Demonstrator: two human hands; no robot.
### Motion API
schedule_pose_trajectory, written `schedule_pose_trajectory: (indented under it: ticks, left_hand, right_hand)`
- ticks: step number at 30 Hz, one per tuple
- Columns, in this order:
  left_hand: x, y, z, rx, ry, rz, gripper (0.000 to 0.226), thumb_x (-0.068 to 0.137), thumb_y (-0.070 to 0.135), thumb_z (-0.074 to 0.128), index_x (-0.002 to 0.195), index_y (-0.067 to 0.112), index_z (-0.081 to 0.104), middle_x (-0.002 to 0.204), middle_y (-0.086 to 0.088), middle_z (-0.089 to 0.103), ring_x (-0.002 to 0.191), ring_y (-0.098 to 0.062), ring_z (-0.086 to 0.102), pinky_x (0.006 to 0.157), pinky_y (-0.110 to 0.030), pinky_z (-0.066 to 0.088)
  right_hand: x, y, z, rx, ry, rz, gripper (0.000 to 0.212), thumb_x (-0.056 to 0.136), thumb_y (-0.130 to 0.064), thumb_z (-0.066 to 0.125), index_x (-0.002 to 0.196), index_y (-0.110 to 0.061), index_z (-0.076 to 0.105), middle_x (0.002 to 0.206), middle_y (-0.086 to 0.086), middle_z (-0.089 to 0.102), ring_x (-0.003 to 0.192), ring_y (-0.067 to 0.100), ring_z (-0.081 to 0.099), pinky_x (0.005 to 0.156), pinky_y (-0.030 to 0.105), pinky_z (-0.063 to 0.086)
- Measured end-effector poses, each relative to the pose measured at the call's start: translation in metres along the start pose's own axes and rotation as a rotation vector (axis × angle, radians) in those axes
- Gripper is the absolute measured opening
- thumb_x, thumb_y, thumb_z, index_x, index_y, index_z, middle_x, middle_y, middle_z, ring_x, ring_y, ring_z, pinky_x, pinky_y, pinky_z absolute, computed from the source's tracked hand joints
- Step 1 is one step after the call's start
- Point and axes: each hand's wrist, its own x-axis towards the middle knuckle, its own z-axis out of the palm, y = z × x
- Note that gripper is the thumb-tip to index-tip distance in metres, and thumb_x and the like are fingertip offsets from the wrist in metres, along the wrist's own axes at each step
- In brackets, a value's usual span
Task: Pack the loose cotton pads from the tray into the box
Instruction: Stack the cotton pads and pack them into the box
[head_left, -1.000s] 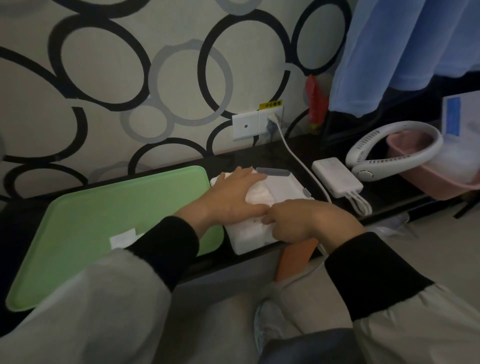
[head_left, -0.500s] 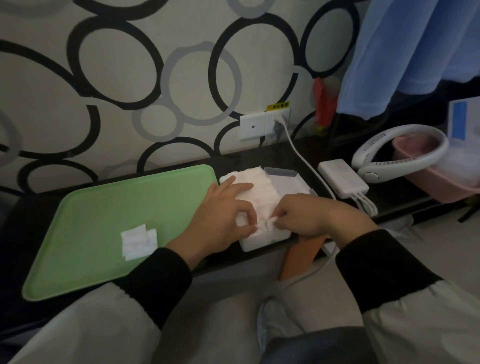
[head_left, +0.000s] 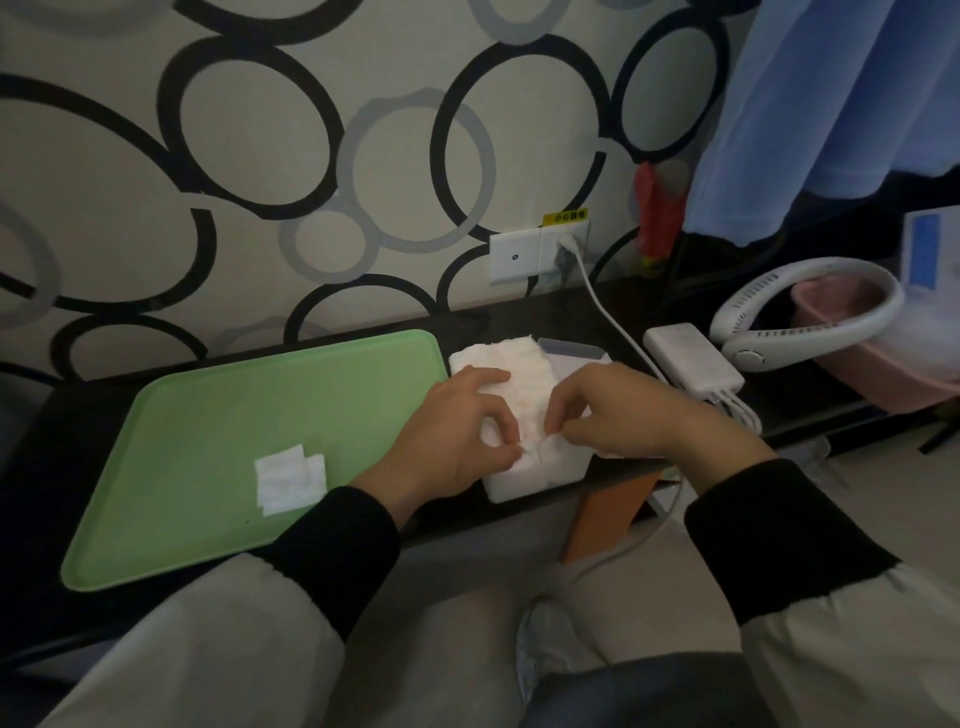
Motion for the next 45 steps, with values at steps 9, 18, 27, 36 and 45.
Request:
schedule_pose_trajectory:
  ticks: [9, 18, 27, 36, 45]
  left_hand:
    - [-0.008, -0.002, -0.001, -0.014, -0.046, 0.036, 0.028, 0.071, 0.048, 0.083, 0.088, 0.043, 0.062, 0.157, 0.006, 0.031, 0.149, -0.015, 0.011, 0.118, -0.035, 0.015]
    - [-0.026, -0.019, -0.028, -0.026, 0.039, -0.004, 0.021, 0.077, 0.041, 0.079, 0.087, 0.037, 0.061, 0.141, 0.003, 0.05, 0.133, -0.012, 0.043, 0.112, -0.033, 0.034]
    - [-0.103, -0.124, -0.091, 0.096, 0.091, -0.446, 0.028, 0.089, 0.01, 0.067, 0.101, 0.034, 0.062, 0.121, 0.004, 0.065, 0.103, -0.015, 0.06, 0.087, -0.026, 0.045]
    - [-0.122, -0.155, -0.081, 0.151, -0.01, -0.512, 0.061, 0.085, 0.032, 0.074, 0.14, 0.024, 0.051, 0.143, 0.001, 0.054, 0.128, -0.021, 0.049, 0.109, -0.035, 0.038]
    - [-0.114, -0.156, -0.078, -0.014, 0.054, -0.472, 0.071, 0.076, 0.014, 0.081, 0.138, 0.028, 0.048, 0.119, 0.002, 0.054, 0.109, -0.019, 0.053, 0.09, -0.03, 0.047]
  right_hand:
    - [0.005, -0.008, 0.003, -0.1, 0.038, -0.038, 0.02, 0.089, -0.014, 0.064, 0.092, -0.028, 0.077, 0.099, -0.01, 0.071, 0.097, 0.01, 0.062, 0.088, 0.026, 0.05]
    - [0.031, -0.052, 0.026, 0.116, 0.337, -0.119, 0.017, 0.085, -0.022, 0.056, 0.086, -0.028, 0.072, 0.088, -0.009, 0.071, 0.087, 0.012, 0.066, 0.082, 0.039, 0.056]
    - [0.073, -0.107, 0.078, 0.197, 0.117, -0.242, 0.023, 0.088, -0.007, 0.057, 0.096, -0.02, 0.075, 0.099, -0.005, 0.071, 0.087, 0.009, 0.063, 0.064, 0.002, 0.039]
    - [0.096, -0.151, 0.114, 0.046, -0.035, -0.214, 0.042, 0.089, -0.029, 0.066, 0.129, -0.021, 0.057, 0.115, 0.001, 0.063, 0.105, 0.02, 0.059, 0.089, 0.032, 0.047]
    - [0.107, -0.169, 0.126, -0.077, -0.093, -0.173, 0.064, 0.08, -0.038, 0.075, 0.137, -0.03, 0.047, 0.125, 0.003, 0.041, 0.103, 0.025, 0.058, 0.096, 0.038, 0.048]
